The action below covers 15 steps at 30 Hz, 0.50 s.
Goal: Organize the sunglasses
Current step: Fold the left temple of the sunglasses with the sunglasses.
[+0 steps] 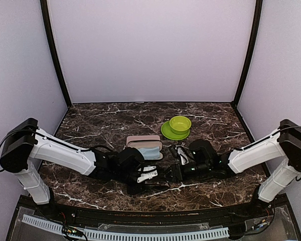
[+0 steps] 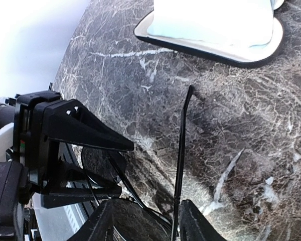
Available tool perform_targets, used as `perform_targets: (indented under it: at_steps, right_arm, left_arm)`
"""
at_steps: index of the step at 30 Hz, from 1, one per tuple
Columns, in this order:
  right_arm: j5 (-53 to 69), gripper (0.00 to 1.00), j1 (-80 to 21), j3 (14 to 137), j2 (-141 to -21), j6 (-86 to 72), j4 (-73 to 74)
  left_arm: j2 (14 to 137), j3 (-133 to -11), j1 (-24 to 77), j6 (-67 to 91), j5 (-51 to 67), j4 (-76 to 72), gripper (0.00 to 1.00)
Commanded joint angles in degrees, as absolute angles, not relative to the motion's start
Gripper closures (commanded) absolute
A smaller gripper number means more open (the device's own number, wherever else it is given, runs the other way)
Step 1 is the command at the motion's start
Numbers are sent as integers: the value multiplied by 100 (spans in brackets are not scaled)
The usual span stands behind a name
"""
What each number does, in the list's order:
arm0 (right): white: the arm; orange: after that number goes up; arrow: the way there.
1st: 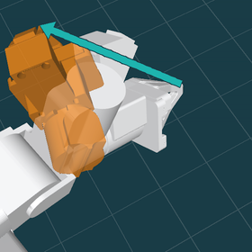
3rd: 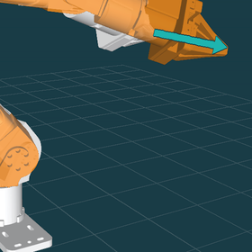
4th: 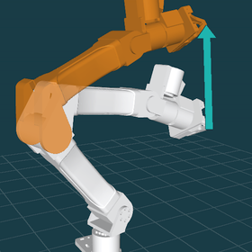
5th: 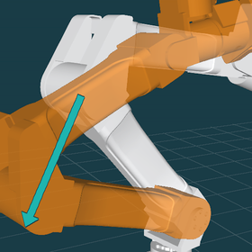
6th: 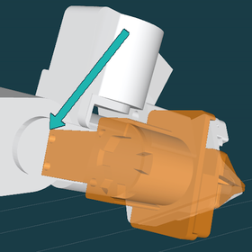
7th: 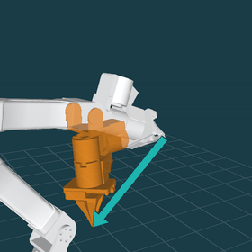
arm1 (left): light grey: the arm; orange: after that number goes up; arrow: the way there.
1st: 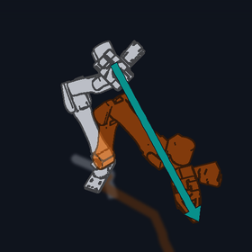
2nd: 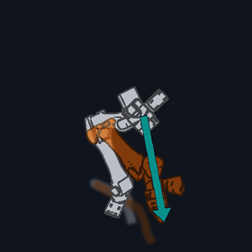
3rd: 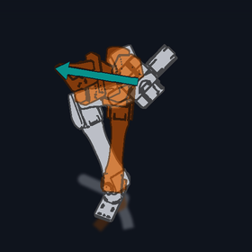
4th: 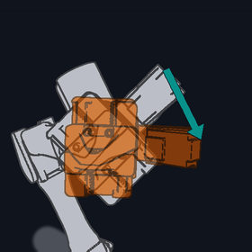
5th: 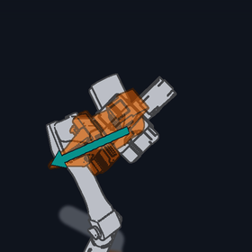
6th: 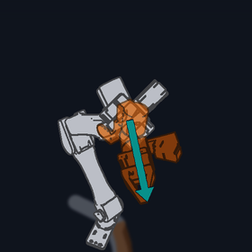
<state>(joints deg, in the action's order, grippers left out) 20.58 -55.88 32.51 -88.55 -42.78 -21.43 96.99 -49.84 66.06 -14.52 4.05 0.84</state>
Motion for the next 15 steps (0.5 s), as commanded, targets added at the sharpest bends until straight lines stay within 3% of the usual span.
perform_targets:
  at_steps: [1, 8, 15]
  right_arm:
    - [1956, 57, -5522, 3290, -8988, -4357, -2498]
    - [2103, 72, -5488, 3593, -9411, -4295, -2515]
    - [2103, 72, -5478, 3715, -9624, -4295, -2655]
  left_arm:
    - [9427, -4843, 6608, -1400, 361, -210, 46]
    - [9468, -4821, 6609, -1381, 259, -271, 45]
    - [9449, -4754, 6609, -1347, 96, -375, 45]
